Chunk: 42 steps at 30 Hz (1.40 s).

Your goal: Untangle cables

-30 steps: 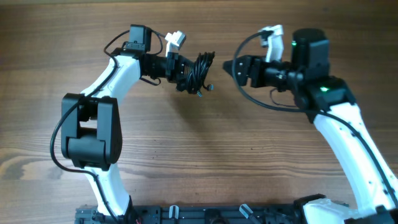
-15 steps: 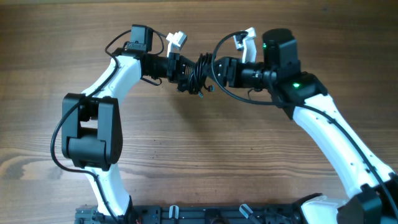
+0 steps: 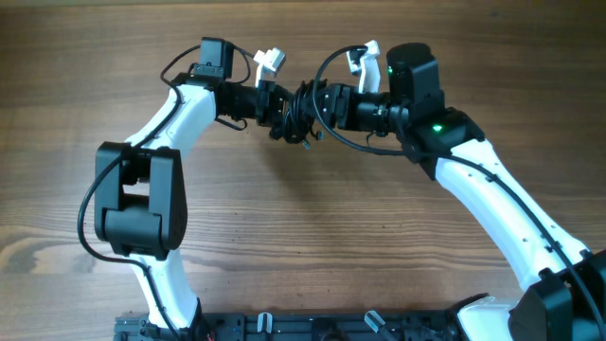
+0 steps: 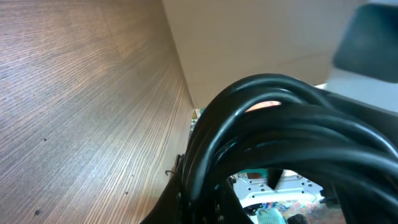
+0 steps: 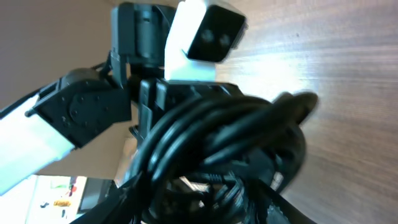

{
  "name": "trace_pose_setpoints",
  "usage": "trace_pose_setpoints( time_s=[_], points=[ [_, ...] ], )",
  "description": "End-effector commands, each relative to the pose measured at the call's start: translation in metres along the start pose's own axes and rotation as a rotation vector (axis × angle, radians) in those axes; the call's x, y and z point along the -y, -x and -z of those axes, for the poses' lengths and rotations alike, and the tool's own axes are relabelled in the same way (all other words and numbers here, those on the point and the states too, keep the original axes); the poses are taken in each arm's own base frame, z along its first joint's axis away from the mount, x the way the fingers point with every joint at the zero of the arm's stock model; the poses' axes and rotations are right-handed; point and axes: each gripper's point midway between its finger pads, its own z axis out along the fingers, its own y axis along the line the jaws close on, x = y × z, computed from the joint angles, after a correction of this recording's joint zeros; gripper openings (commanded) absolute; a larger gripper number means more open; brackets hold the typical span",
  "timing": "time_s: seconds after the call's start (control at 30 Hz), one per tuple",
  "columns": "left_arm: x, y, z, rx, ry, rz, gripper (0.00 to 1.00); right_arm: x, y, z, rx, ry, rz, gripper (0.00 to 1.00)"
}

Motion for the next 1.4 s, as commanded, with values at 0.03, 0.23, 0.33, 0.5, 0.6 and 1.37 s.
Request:
trace_pose_setpoints(
  time_s=[0.03, 0.23, 0.33, 0.5, 0.6, 1.37],
  points=[
    [0.016, -0.003, -0.022, -0.044, 0.023, -0.061, 0.04, -0.009, -0.001, -0.012, 0.012, -0.019, 0.013, 0.54],
    [0.018, -0.008, -0.032, -0.066, 0.018, -0.068, 0.04, -0.009, -0.005, -0.017, 0.015, -0.046, 0.020, 0.51],
    [0.017, -0.007, -0.032, -0.065, 0.028, -0.068, 0.04, -0.008, -0.005, -0.017, 0.016, -0.050, 0.020, 0.50],
    [-0.001, -0.002, -0.027, -0.040, 0.128, -0.061, 0.04, -0.002, 0.001, -0.007, 0.031, -0.066, 0.007, 0.63],
    [-0.026, 0.006, -0.016, 0.010, 0.272, 0.004, 0.04, 0.000, 0.005, 0.005, 0.044, -0.081, 0.006, 0.68],
    [-0.030, 0.010, -0.011, 0.029, 0.294, 0.023, 0.04, 0.069, -0.013, 0.028, 0.015, -0.349, -0.217, 0.60]
  ],
)
